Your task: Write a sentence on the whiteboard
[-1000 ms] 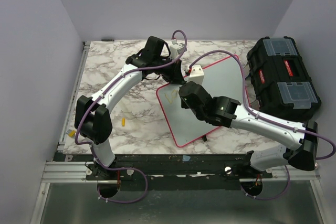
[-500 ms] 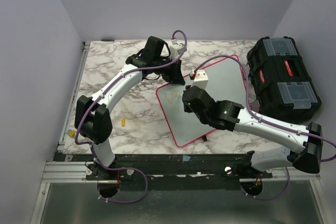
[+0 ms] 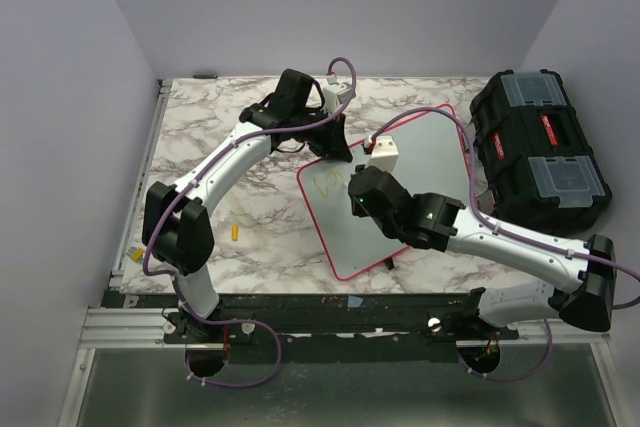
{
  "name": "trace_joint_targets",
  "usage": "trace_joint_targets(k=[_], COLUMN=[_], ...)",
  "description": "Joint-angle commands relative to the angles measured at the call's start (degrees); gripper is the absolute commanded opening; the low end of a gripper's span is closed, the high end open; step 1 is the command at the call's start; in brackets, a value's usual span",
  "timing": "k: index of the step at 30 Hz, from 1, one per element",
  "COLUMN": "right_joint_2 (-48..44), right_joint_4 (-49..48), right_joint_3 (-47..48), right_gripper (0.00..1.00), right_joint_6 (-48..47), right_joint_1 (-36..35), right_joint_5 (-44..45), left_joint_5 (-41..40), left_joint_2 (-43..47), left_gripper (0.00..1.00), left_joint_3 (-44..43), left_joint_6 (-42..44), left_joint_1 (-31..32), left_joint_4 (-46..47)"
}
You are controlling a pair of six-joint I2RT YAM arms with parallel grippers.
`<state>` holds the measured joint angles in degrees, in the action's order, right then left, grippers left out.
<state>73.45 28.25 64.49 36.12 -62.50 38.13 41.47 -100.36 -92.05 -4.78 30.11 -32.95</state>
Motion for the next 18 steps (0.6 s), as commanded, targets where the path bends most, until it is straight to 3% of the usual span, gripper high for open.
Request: trace_joint_targets(k=[1,18], right_joint_2=[2.81,6.06], right_joint_4=[2.15,1.56], right_joint_3=[0.99,8.34], right_gripper=[0.01,0.01], right_joint_6=[0.81,-3.18], right_joint_1=[0.54,1.21], right_joint_5=[1.52,6.83], left_joint_5=[-2.11,-2.08], left_joint_2=[1.77,2.32], left_gripper=[0.0,0.0], left_joint_3=[-1.15,-0.81], left_joint_6=[3.46,3.55], left_joint_1=[1.1,1.11], left_joint_4=[0.39,0.51])
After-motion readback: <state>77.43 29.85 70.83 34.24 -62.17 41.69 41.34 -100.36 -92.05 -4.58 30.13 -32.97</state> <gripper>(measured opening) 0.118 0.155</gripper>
